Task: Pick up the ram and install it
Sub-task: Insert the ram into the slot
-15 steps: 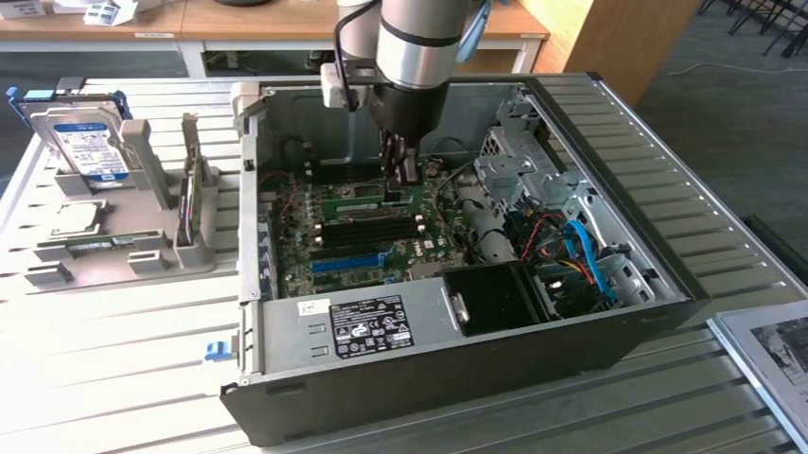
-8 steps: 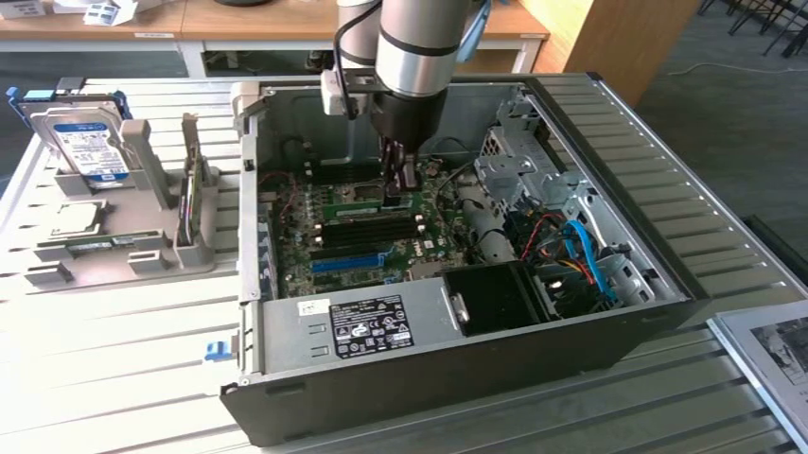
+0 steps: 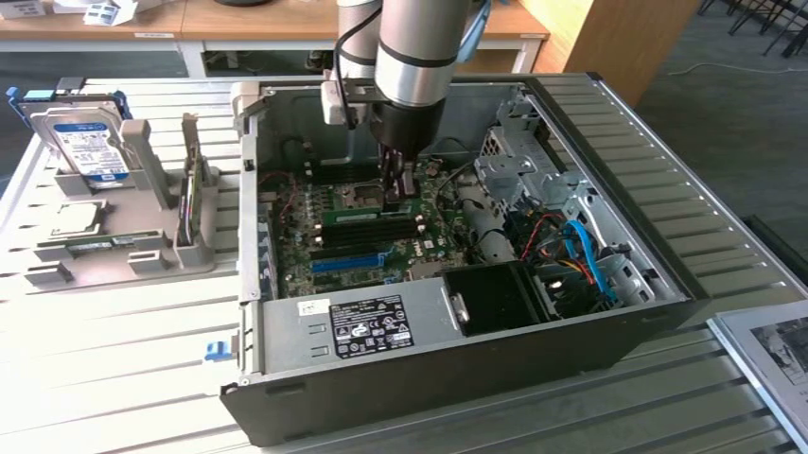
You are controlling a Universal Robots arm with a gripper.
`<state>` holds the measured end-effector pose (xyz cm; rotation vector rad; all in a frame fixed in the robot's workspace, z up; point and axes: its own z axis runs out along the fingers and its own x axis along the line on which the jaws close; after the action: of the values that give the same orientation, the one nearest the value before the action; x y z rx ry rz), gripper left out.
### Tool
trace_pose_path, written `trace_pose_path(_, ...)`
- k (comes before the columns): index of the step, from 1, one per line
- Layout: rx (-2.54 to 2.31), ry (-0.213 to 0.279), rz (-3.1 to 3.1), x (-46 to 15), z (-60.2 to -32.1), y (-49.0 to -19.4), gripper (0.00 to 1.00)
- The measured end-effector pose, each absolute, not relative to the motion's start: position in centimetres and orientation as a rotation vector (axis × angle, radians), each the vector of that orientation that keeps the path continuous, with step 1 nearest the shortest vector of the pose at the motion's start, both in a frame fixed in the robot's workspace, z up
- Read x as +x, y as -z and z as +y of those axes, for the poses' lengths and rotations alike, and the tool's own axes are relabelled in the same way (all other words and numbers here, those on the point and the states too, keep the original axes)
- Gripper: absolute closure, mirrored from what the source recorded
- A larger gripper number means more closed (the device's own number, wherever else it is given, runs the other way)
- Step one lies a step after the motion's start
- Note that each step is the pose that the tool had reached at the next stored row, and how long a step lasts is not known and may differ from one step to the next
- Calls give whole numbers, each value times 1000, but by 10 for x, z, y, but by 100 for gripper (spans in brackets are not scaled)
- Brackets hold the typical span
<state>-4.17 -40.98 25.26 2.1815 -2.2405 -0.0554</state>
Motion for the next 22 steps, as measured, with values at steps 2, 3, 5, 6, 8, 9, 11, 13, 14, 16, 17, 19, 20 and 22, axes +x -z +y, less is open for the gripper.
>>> trace_pose_path(2,2181,55,-2240,-42,-410,-253,88)
trace_pose_path(3,2181,55,-2240,-42,-410,-253,88)
trace_pose_path(5,2181,55,-2241,-42,-410,-252,88)
trace_pose_path(6,2180,55,-2242,-42,-410,-252,88)
trace_pose_path(8,2175,56,-2246,-42,-410,-252,88)
trace_pose_path(9,2173,55,-2249,-42,-410,-252,88)
trace_pose_path(11,2172,56,-2250,-42,-410,-252,88)
trace_pose_path(13,2172,56,-2250,-42,-410,-252,88)
trace_pose_path(14,2172,56,-2250,-42,-410,-252,88)
trace_pose_path(16,2172,56,-2250,-41,-410,-252,88)
trace_pose_path(17,2172,56,-2250,-40,-410,-252,88)
trace_pose_path(19,2172,56,-2250,-40,-410,-252,88)
trace_pose_path(20,2172,56,-2250,-40,-410,-252,88)
trace_pose_path(22,2172,56,-2250,-40,-410,-252,88)
